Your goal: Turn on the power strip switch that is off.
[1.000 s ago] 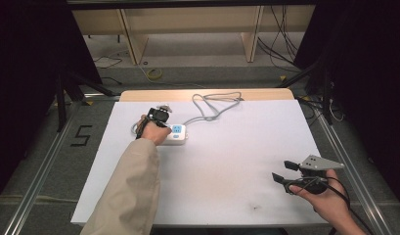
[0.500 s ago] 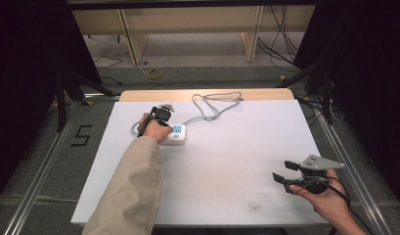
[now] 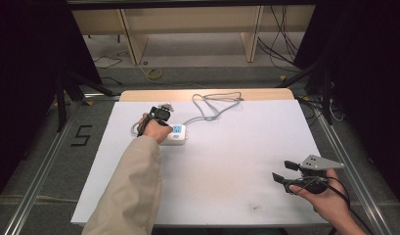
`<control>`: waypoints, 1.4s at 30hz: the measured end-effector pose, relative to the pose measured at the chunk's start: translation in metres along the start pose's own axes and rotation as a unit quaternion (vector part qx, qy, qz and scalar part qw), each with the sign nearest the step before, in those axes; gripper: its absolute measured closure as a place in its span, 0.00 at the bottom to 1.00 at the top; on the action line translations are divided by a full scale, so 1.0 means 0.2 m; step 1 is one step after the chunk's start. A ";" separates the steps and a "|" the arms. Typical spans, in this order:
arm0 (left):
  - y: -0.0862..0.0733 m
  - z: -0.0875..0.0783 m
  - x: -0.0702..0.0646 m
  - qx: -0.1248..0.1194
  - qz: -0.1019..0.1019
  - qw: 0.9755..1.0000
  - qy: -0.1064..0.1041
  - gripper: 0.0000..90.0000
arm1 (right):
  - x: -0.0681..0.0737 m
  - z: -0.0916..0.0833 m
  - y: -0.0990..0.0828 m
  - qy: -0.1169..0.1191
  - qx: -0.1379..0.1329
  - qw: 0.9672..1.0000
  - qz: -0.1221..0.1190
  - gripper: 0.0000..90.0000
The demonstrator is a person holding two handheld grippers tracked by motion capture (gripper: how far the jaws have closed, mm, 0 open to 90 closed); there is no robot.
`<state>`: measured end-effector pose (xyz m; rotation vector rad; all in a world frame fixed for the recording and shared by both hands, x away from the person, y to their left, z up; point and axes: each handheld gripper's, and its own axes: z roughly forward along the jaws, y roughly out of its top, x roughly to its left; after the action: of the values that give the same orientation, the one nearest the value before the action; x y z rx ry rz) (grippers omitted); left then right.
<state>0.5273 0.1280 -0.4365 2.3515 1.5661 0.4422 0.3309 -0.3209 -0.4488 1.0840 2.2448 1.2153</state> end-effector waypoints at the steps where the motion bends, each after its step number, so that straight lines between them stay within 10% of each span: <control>1: 0.00 0.00 0.00 0.000 0.000 1.000 0.000 1.00 | 0.00 0.00 0.00 0.000 0.000 1.000 0.000 0.37; 11: 0.00 0.00 -0.01 0.001 -0.010 1.000 -0.023 1.00 | 0.00 0.00 0.00 0.001 0.000 1.000 -0.001 0.37; 15: 0.02 0.01 -0.06 0.000 0.021 1.000 0.015 1.00 | 0.00 0.00 0.00 0.001 0.001 1.000 -0.001 0.37; 42: 0.02 0.00 -0.02 -0.003 -0.010 1.000 -0.006 1.00 | 0.00 -0.01 -0.01 0.001 0.001 1.000 0.003 0.37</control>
<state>0.5302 0.1226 -0.4351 2.3287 1.5791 0.4280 0.3296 -0.3223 -0.4489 1.0918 2.2460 1.2183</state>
